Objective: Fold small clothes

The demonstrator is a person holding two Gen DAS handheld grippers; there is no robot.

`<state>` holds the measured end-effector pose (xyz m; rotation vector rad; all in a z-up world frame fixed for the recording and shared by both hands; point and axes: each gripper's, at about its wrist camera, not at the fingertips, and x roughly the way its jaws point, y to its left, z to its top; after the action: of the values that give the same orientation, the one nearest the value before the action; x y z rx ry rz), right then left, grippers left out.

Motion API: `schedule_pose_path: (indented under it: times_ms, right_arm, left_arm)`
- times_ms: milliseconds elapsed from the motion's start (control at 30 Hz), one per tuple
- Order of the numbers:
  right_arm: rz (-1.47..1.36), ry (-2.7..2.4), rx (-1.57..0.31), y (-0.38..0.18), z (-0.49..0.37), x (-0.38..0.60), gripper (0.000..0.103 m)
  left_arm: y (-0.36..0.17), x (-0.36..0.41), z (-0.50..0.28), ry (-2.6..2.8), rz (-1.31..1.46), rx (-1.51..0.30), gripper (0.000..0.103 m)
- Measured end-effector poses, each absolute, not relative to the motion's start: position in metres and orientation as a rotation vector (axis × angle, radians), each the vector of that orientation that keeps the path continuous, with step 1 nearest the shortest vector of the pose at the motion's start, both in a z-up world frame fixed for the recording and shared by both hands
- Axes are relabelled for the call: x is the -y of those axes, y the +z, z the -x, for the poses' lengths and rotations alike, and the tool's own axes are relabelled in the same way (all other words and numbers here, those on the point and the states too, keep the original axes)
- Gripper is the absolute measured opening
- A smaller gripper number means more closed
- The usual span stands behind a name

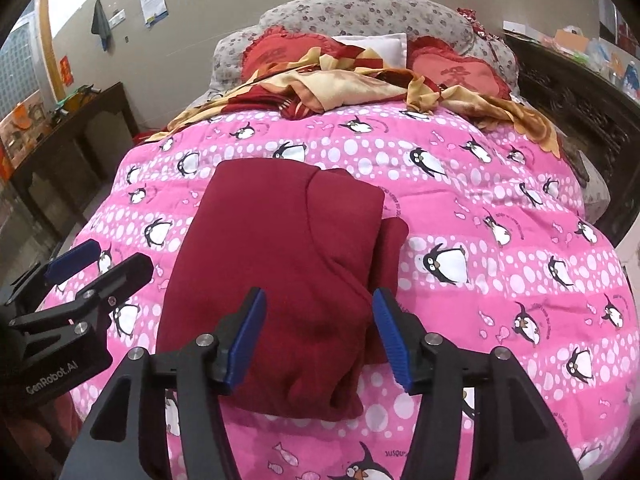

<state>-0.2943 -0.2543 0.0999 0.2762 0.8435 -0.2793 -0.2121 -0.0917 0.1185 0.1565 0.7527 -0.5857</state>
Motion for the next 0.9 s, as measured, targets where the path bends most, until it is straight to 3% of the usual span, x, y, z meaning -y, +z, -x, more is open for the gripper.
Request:
schedule_pose_path:
  times_ms: [900]
  right_arm:
    - [-0.281, -0.266, -0.860, 0.094, 0.283, 0.252, 0.067]
  left_arm:
    - [0.111, 0.089, 0.207, -0.581, -0.152, -0.773, 0.085]
